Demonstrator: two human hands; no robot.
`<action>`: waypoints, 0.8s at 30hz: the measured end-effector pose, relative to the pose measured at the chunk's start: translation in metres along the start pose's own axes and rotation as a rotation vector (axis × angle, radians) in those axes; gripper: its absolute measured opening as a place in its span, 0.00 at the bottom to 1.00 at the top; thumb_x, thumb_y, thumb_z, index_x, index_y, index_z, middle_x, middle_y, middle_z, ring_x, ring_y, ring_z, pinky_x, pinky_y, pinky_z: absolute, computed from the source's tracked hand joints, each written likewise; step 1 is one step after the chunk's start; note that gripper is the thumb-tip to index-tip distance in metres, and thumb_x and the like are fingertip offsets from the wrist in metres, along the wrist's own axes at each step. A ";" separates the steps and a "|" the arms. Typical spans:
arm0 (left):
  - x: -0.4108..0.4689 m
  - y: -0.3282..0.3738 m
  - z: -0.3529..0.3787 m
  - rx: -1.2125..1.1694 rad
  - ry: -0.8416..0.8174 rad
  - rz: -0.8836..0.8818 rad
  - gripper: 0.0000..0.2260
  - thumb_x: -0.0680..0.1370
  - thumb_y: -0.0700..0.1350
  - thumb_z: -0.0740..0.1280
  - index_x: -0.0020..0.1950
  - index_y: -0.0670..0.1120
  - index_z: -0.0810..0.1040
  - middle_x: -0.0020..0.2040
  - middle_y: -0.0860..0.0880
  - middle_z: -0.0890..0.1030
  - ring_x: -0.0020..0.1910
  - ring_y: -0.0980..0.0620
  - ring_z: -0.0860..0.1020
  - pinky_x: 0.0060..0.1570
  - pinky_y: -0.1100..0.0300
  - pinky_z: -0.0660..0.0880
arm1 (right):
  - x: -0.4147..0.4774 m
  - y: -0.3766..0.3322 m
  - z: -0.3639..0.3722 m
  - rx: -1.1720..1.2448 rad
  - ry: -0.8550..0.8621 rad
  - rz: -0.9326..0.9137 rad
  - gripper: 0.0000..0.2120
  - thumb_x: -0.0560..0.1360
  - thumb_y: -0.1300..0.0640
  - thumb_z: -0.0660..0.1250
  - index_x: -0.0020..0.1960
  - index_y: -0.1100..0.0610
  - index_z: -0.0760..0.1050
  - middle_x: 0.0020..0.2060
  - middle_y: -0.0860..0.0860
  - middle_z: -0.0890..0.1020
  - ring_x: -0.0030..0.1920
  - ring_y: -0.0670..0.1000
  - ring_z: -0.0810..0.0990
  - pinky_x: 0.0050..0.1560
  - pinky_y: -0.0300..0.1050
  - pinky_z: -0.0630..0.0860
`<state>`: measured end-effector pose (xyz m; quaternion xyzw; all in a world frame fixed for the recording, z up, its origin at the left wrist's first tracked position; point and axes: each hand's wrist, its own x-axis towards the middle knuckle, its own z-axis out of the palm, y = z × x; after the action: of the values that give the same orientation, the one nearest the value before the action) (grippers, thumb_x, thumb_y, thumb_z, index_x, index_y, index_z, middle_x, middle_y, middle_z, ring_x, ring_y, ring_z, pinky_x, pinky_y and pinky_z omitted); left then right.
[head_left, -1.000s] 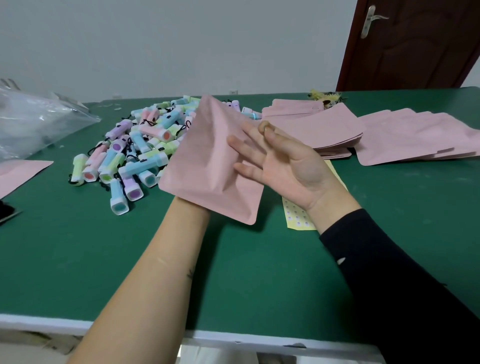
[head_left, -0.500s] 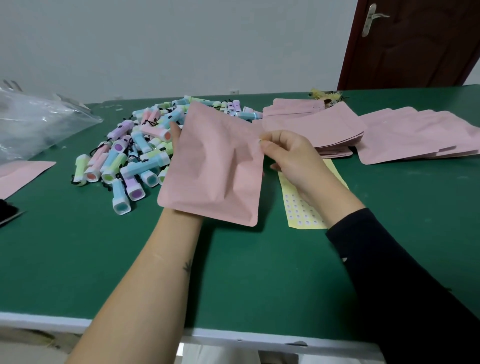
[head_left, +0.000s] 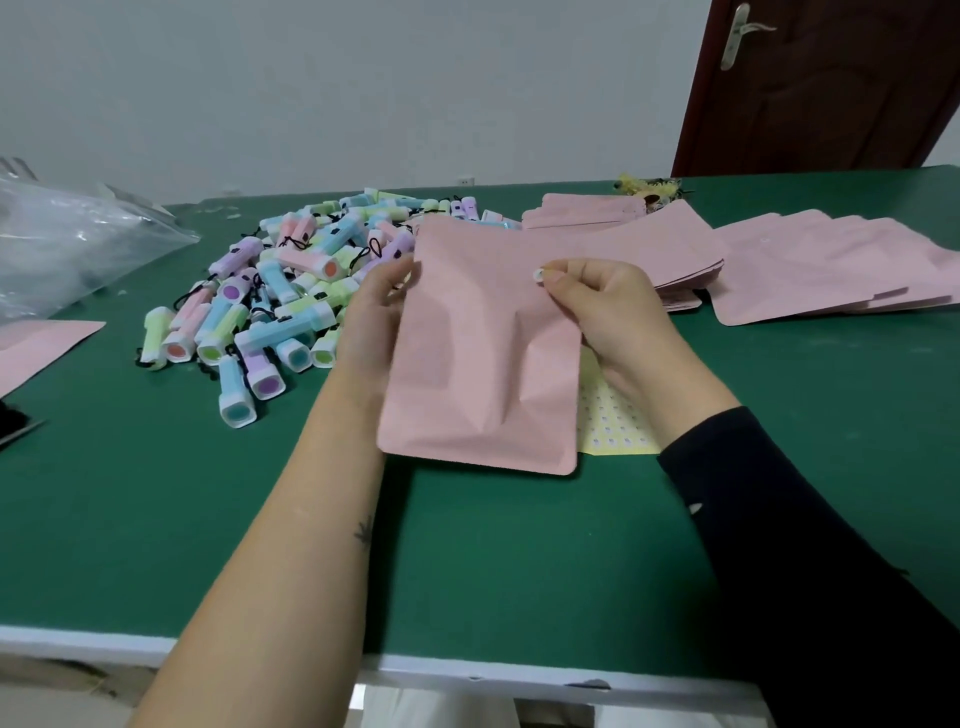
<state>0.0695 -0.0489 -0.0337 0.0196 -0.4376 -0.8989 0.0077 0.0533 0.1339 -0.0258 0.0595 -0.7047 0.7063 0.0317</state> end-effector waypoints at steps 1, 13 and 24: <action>-0.003 0.003 0.001 0.054 -0.084 -0.043 0.11 0.77 0.49 0.64 0.48 0.45 0.84 0.44 0.47 0.84 0.42 0.48 0.83 0.42 0.59 0.80 | 0.001 -0.001 -0.002 -0.024 0.015 -0.029 0.06 0.77 0.61 0.68 0.43 0.52 0.80 0.48 0.54 0.82 0.51 0.53 0.79 0.62 0.53 0.76; -0.001 -0.001 -0.002 0.430 -0.165 -0.037 0.13 0.71 0.36 0.73 0.55 0.42 0.81 0.47 0.45 0.86 0.43 0.49 0.85 0.41 0.57 0.81 | -0.001 0.000 0.000 -0.244 0.038 -0.227 0.05 0.79 0.61 0.65 0.47 0.53 0.78 0.42 0.39 0.78 0.43 0.33 0.74 0.43 0.20 0.67; 0.002 0.010 -0.012 0.486 -0.067 0.004 0.09 0.77 0.34 0.67 0.54 0.44 0.80 0.46 0.48 0.86 0.41 0.51 0.85 0.38 0.58 0.81 | -0.005 -0.002 -0.007 -0.660 -0.152 -0.368 0.06 0.79 0.61 0.65 0.44 0.54 0.78 0.78 0.53 0.55 0.77 0.47 0.52 0.66 0.26 0.53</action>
<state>0.0682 -0.0650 -0.0335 -0.0098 -0.6409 -0.7675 -0.0100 0.0583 0.1408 -0.0243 0.2235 -0.8722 0.4174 0.1230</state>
